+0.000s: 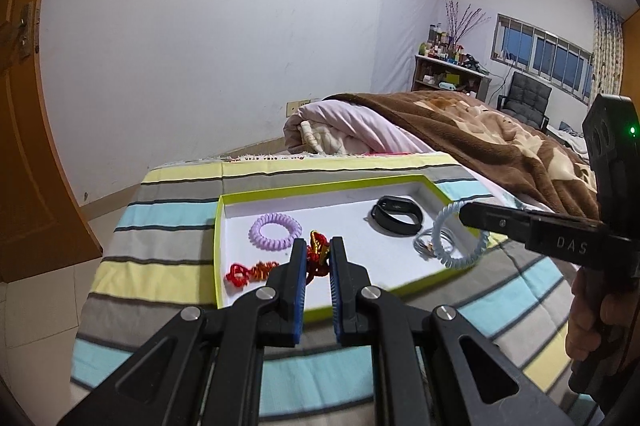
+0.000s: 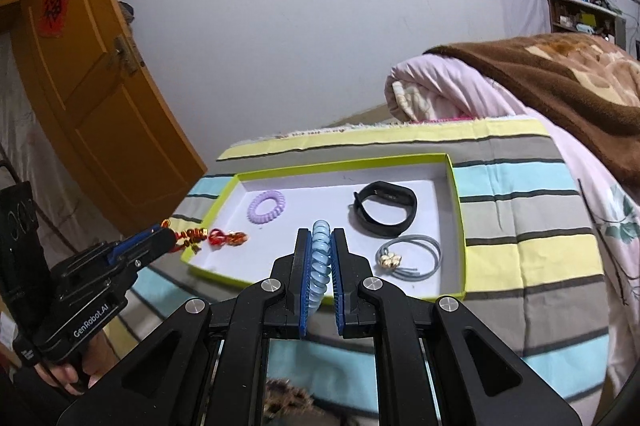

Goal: Organize jewelry
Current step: 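Carry both items into the green box and open both tools to release them, then withdraw both open tools toward the amber bead bracelet and black cord tie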

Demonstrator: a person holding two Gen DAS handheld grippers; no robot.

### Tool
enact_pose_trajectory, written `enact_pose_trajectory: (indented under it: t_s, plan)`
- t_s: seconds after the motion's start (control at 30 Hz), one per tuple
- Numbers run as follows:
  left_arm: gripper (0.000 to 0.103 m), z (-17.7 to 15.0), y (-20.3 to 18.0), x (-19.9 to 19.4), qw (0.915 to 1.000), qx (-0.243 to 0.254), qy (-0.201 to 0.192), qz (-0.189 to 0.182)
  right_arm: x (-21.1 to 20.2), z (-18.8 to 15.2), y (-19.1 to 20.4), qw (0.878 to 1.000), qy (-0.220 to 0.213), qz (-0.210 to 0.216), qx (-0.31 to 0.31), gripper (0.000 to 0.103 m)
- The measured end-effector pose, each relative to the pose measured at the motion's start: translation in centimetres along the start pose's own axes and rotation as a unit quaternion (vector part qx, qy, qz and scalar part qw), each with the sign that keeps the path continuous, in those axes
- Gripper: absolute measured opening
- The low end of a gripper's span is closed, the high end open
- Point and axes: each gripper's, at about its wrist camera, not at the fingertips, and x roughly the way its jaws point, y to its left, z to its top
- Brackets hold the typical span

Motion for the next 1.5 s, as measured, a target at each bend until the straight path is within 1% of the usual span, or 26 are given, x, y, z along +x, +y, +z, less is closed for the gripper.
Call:
enact_pose_trajectory:
  t_s: [0.27, 0.43, 0.57, 0.63, 0.73, 0.87, 1.03, 1.17, 1.27, 1.33, 1.5]
  plan:
    - [0.012, -0.3, 0.8, 4.0, 0.9995, 0.0, 0.03, 0.006, 4.0, 0.0, -1.9, 0.999, 0.033, -0.007, 0.008, 0.01]
    - [0.012, -0.9, 1.1, 5.5, 0.9987, 0.001, 0.05, 0.003, 5.2, -0.2, -2.8, 0.999, 0.045, -0.017, 0.011, 0.01]
    - [0.012, -1.3, 1.2, 6.3, 0.9982, 0.0, 0.061, -0.002, 5.7, -0.4, -3.3, 0.998, 0.054, -0.024, 0.012, 0.01]
    - [0.012, -1.3, 1.1, 6.4, 0.998, 0.001, 0.063, -0.003, 5.7, -0.5, -3.3, 0.998, 0.052, -0.027, 0.011, 0.011]
    - [0.013, -1.3, 1.1, 6.3, 0.998, 0.002, 0.063, -0.004, 5.6, -0.5, -3.2, 0.998, 0.051, -0.035, 0.009, 0.016]
    - [0.015, -1.2, 1.4, 6.2, 0.9978, 0.0, 0.066, -0.003, 5.3, -0.6, -3.1, 0.998, 0.047, -0.044, 0.003, 0.016]
    - [0.019, -1.0, 1.5, 4.9, 0.9983, -0.006, 0.059, 0.0, 4.0, -0.6, -2.5, 0.998, 0.036, -0.049, -0.001, 0.016]
    - [0.019, -1.2, 1.3, 3.0, 0.9987, -0.001, 0.05, 0.004, 2.0, -1.0, -1.4, 0.998, 0.022, -0.052, -0.006, 0.017]
    - [0.02, -1.4, 1.0, 1.0, 0.9989, 0.002, 0.046, 0.005, 0.2, -1.5, -0.3, 0.999, 0.011, -0.052, -0.014, 0.017]
    - [0.02, -1.7, 0.6, -0.3, 0.9989, 0.007, 0.045, 0.013, -1.2, -2.0, 0.6, 0.998, 0.005, -0.054, -0.021, 0.017]
    - [0.02, -3.1, -0.1, -4.1, 0.9993, 0.001, 0.036, 0.007, -4.8, -3.8, 2.7, 0.997, -0.011, -0.059, -0.04, 0.017]
